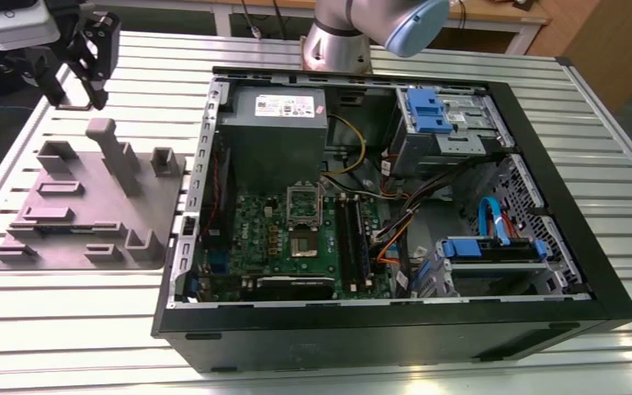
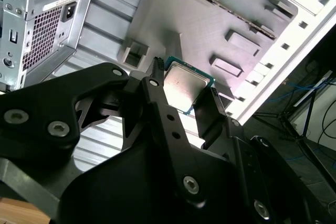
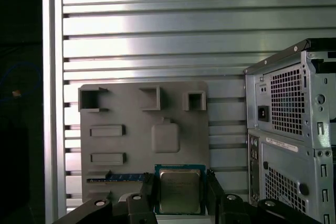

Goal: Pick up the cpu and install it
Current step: 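Pick up the cpu and move it towards the insertion slot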

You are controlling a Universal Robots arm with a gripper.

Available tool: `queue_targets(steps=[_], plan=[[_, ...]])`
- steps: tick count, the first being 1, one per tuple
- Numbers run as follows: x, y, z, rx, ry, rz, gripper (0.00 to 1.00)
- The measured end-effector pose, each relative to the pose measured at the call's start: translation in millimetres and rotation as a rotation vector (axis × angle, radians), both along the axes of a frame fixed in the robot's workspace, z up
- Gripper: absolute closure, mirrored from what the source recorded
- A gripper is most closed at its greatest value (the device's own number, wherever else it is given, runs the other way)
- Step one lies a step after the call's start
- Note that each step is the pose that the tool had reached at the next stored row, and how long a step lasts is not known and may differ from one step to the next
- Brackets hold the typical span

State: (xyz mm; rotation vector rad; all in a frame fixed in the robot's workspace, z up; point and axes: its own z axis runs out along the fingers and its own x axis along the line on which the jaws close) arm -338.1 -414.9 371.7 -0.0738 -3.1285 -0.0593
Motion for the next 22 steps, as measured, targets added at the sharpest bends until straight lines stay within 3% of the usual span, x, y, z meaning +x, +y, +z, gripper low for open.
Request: queue_targets(steps=[20, 22], plan=[[7.8, 0.0, 0.0, 0.0001, -0.0001, 0.0, 0.53], [12.4, 0.0, 0.0, 0.0001, -0.0001, 0.0, 0.53]])
